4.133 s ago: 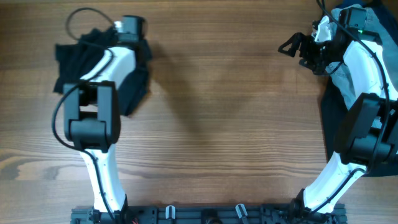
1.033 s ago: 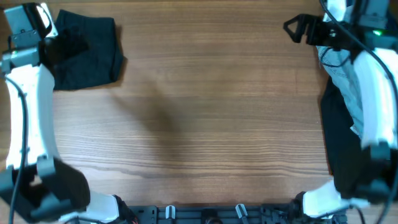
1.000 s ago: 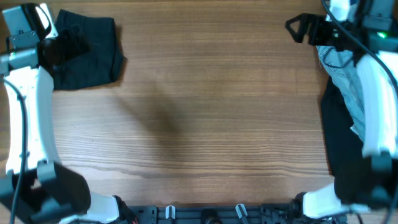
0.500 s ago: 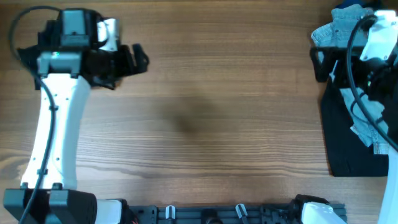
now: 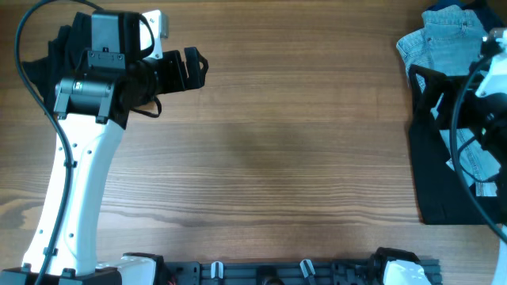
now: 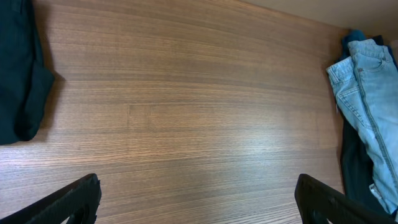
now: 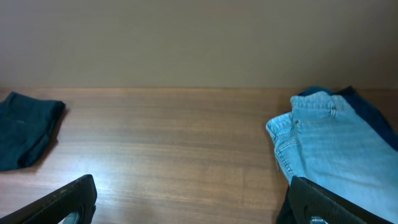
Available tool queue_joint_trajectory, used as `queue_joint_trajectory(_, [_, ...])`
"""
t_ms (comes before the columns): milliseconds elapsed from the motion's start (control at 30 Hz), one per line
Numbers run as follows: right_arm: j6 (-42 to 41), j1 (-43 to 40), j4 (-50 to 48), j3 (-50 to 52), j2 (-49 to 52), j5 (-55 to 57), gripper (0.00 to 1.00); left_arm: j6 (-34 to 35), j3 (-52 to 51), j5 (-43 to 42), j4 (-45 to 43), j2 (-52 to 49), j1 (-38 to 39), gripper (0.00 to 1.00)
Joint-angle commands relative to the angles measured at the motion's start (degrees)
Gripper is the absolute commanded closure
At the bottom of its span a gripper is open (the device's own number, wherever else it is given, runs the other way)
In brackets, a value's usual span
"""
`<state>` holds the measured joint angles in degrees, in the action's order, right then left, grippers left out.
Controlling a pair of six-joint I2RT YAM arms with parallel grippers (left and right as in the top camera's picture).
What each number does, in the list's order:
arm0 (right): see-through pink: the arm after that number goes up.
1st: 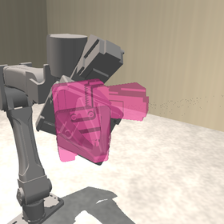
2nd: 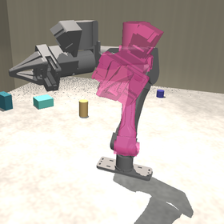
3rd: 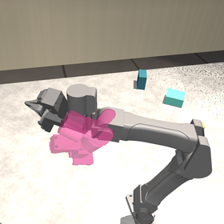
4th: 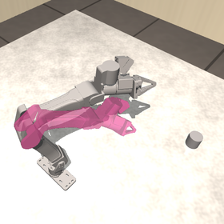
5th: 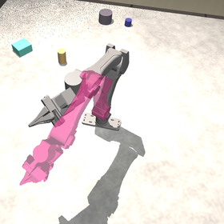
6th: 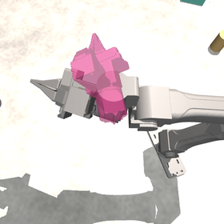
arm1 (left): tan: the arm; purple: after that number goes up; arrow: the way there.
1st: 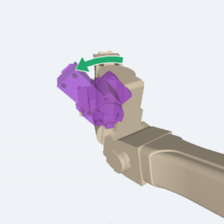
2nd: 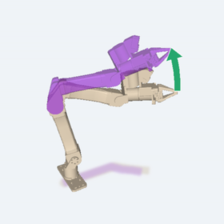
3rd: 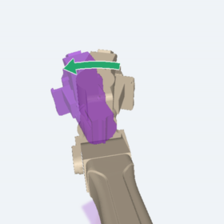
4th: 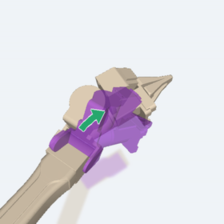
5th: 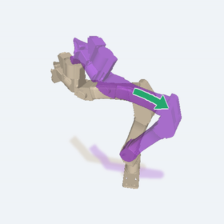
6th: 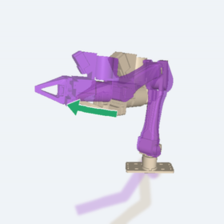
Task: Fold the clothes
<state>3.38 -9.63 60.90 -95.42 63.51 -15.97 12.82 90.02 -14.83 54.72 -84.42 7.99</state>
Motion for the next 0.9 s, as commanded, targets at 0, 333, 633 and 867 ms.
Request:
queue_joint_trajectory(0, [0.94, 0.09, 0.15, -0.68, 2.91, 1.14, 0.0, 0.96, 0.44, 0.52, -0.04, 0.0, 0.26, 0.0])
queue_joint_trajectory(333, [1.14, 0.09, 0.7, 1.2, -1.03, 1.4, 0.0, 0.96, 0.44, 0.52, -0.04, 0.0, 0.28, 0.0])
queue_joint_trajectory(633, [1.11, 1.92, -34.67, 38.82, -30.05, 1.38, 0.0, 0.96, 0.44, 0.52, -0.04, 0.0, 0.28, 0.0])
queue_joint_trajectory(867, [-6.58, 5.46, -59.1, 70.27, -43.89, 1.88, 0.0, 0.96, 0.44, 0.52, -0.04, 0.0, 0.28, 0.0])
